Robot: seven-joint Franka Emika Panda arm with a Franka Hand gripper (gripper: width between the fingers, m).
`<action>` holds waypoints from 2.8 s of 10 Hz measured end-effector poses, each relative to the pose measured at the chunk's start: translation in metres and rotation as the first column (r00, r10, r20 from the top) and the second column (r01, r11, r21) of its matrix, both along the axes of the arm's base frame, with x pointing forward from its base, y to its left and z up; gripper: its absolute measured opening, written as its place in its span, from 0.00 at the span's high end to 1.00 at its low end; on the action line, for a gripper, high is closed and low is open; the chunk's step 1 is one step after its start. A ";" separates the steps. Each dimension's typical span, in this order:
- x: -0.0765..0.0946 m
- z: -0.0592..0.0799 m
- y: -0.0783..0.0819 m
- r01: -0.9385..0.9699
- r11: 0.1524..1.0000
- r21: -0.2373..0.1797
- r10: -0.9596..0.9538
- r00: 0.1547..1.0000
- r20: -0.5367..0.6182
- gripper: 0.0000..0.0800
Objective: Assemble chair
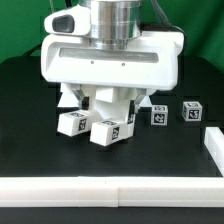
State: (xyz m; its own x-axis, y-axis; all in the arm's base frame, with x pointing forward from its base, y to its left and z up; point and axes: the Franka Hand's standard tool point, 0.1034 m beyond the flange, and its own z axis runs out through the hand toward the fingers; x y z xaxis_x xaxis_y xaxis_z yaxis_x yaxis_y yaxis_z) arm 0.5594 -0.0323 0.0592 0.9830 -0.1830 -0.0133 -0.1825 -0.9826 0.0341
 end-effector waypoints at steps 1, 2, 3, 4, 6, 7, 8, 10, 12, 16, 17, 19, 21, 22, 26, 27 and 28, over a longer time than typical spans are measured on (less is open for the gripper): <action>0.000 -0.001 -0.004 -0.008 1.000 -0.001 0.008 1.000 -0.001 0.19; 0.001 -0.002 -0.008 -0.010 1.000 -0.002 0.010 1.000 -0.001 0.19; 0.001 -0.003 -0.009 -0.010 1.000 -0.003 0.010 1.000 -0.002 0.19; 0.002 -0.006 -0.012 -0.009 1.000 -0.007 0.009 1.000 0.003 0.19; 0.005 -0.008 -0.015 -0.008 1.000 -0.015 0.009 1.000 0.022 0.19; 0.005 -0.007 -0.015 -0.008 1.000 -0.015 0.009 1.000 0.022 0.19; 0.005 -0.007 -0.015 -0.008 1.000 -0.015 0.008 1.000 0.022 0.19; 0.006 -0.004 -0.014 -0.005 1.000 -0.011 0.005 1.000 0.020 0.19; 0.006 0.004 -0.015 -0.001 1.000 -0.005 0.001 1.000 0.016 0.19; 0.003 0.026 -0.014 0.010 1.000 0.018 -0.010 1.000 0.008 0.19; -0.004 0.034 -0.011 0.015 0.999 0.029 -0.015 1.000 0.009 0.19; -0.024 0.057 -0.003 0.022 0.998 0.061 -0.022 1.000 0.007 0.19; -0.033 0.060 -0.002 0.025 0.997 0.070 -0.026 1.000 0.007 0.19; -0.033 0.058 -0.002 0.024 0.997 0.068 -0.025 1.000 0.004 0.19; -0.036 0.058 0.000 0.025 0.997 0.070 -0.025 1.000 0.001 0.19; -0.053 0.060 0.008 0.025 0.996 0.082 -0.024 1.000 -0.009 0.19; -0.077 0.064 0.017 0.020 0.995 0.099 -0.018 1.000 -0.018 0.19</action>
Offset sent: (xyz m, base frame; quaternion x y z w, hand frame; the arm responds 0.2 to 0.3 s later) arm 0.0058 -0.0073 -0.0063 0.0078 0.0125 -0.0209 0.9997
